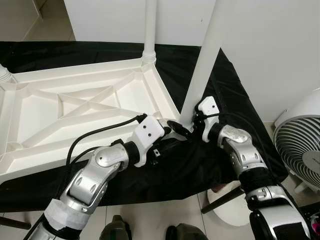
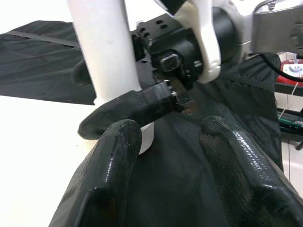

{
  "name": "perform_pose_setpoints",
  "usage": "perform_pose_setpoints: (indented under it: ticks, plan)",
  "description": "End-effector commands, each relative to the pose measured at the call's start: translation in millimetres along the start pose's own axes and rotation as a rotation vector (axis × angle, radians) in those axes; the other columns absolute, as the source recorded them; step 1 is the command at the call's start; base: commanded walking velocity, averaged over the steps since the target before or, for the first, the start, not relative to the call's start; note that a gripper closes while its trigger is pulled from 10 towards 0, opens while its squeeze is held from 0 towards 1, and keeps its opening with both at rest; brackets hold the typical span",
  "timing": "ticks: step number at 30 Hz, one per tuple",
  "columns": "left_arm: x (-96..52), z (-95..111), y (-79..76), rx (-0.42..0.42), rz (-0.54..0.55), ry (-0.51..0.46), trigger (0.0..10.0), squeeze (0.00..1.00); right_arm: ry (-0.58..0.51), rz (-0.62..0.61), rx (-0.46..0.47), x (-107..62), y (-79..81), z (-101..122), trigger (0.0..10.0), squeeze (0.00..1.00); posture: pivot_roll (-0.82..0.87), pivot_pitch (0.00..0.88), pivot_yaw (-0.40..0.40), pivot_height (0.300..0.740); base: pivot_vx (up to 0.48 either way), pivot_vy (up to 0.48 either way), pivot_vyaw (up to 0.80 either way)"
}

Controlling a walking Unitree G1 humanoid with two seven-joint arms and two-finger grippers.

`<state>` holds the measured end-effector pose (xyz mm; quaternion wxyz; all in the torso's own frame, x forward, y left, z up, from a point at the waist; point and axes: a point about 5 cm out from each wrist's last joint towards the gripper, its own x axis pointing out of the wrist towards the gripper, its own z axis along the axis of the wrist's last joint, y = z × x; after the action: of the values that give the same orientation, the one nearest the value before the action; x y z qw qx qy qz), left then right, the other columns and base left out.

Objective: Building children table

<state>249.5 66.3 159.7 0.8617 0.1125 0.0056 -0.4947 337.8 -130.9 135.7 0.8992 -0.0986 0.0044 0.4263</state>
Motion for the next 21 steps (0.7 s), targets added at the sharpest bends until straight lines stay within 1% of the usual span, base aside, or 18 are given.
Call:
perform_pose_setpoints:
  ticks: [1,4,5,6,17,18,21]
  plan:
    - [1.0,-1,-4.3,-0.001,-0.052,0.009,10.0,0.00,-0.005,0.023,0.011,1.7,1.3,-2,4.3,0.00,0.01,0.018,-0.032,0.740,0.000,0.000,0.00]
    - [1.0,-1,-4.0,0.000,-0.052,0.008,10.0,0.00,-0.014,0.029,0.022,1.5,1.5,-2,4.3,0.00,0.01,0.018,-0.032,0.740,0.000,0.000,0.00]
    - [1.2,-1,-3.7,0.000,-0.051,0.008,10.0,0.00,-0.017,0.034,0.017,0.8,1.8,-3,1.3,0.00,0.01,0.017,-0.031,0.740,0.000,0.000,0.00]
    - [1.3,-1,-3.5,0.000,-0.051,0.008,10.0,0.00,-0.012,0.030,0.021,-0.2,1.7,-5,0.0,0.00,0.01,0.018,-0.032,0.740,0.000,0.000,0.00]
    - [2.5,-3,-5.2,-0.001,-0.062,0.016,10.0,0.00,-0.038,0.006,0.059,-6.3,3.8,-12,0.0,0.00,0.00,0.021,-0.033,0.740,0.000,0.000,0.00]
    - [2.1,-5,-5.8,0.002,-0.062,0.027,10.0,0.00,-0.044,-0.032,0.079,-6.7,4.6,-12,9.5,0.00,0.00,0.021,-0.037,0.740,0.000,0.000,0.00]
    - [2.1,-5,-5.8,0.002,-0.062,0.027,10.0,0.00,-0.044,-0.032,0.079,-6.7,4.6,-12,9.5,0.00,0.00,0.021,-0.037,0.740,0.000,0.000,0.00]
